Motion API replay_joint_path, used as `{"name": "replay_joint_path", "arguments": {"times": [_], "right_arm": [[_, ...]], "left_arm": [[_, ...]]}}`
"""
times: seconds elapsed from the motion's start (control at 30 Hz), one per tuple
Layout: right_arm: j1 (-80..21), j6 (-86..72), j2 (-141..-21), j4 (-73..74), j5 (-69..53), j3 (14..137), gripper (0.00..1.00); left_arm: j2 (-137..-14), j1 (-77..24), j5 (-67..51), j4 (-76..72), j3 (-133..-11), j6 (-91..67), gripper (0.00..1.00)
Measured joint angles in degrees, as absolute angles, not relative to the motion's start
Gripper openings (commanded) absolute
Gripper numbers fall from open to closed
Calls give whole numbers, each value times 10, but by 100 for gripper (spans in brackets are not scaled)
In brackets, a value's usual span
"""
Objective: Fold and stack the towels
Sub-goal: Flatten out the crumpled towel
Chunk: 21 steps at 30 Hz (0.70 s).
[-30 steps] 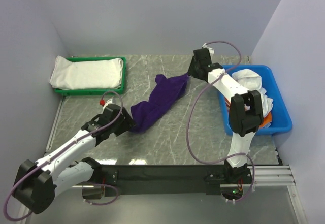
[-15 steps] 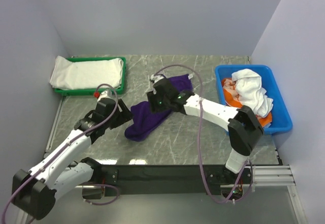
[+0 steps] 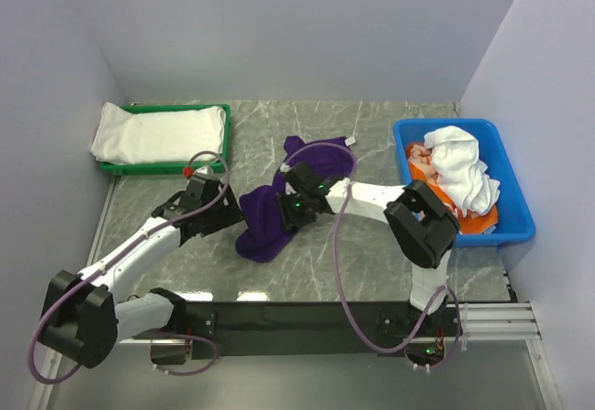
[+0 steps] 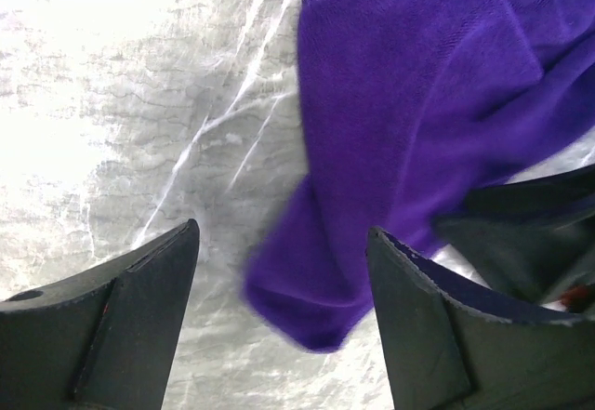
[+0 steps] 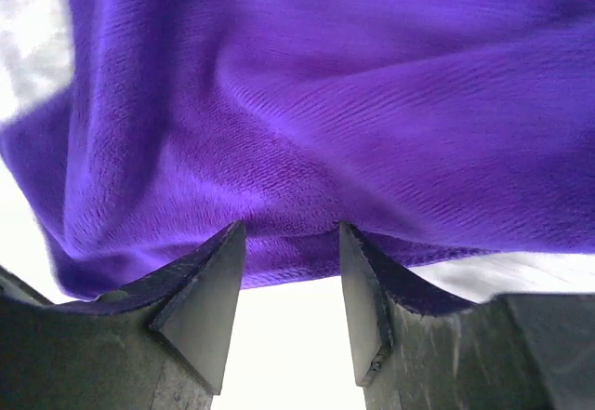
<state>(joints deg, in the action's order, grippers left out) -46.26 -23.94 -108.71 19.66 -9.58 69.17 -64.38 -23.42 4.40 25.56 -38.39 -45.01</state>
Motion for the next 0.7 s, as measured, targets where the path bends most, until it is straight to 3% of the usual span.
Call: {"name": "replay_joint_path", "arguments": {"times": [0.37,0.7], "right_arm": [[-230,-281,-915,191,-65,496,56],[-366,-220,-742,221,12,465,65]], "left_arm": [[-704,-241,-1,223,-392,-439,80],[-830,-351,-10,164,-475,-419,79]]}}
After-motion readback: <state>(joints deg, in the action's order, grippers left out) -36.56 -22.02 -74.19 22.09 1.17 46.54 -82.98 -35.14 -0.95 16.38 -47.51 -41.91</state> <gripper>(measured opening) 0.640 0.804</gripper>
